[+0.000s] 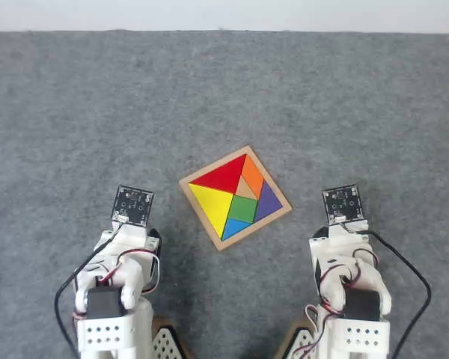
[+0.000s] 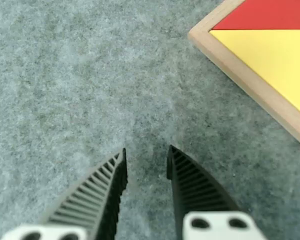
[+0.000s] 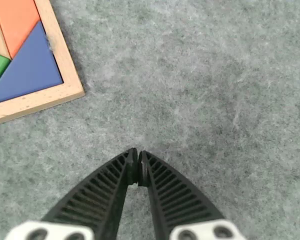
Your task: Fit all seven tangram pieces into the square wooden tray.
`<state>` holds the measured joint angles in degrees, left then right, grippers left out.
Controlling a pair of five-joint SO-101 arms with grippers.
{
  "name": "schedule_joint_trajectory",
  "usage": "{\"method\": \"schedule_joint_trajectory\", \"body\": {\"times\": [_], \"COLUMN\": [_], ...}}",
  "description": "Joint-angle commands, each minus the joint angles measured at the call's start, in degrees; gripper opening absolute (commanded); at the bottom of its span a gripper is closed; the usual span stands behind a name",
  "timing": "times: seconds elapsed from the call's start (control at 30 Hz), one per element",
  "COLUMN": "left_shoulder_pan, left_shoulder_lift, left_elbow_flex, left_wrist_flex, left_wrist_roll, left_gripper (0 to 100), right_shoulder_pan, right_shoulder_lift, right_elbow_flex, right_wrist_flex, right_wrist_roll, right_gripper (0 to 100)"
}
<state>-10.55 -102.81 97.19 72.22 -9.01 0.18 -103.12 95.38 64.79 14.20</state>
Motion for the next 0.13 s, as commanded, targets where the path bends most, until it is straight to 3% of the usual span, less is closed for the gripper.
{"method": "schedule_joint_trajectory", "body": {"times": [0.0, 0.1], "left_shoulder_pan": [-0.3, -0.3], "left_shoulder_lift": [-1.3, -1.3], "left_elbow_flex": [-0.7, -0.7], "left_wrist_flex": [0.2, 0.2], "left_wrist_roll": [-0.4, -0.4], "left_gripper": [13, 13], "right_shoulder_pan": [0.9, 0.9], "right_shoulder_lift": [-0.7, -0.7], "right_elbow_flex": [1.1, 1.1], "right_wrist_flex": [0.4, 0.6], "right_wrist_roll": [0.8, 0.8], "right_gripper": [0.9, 0.9]}}
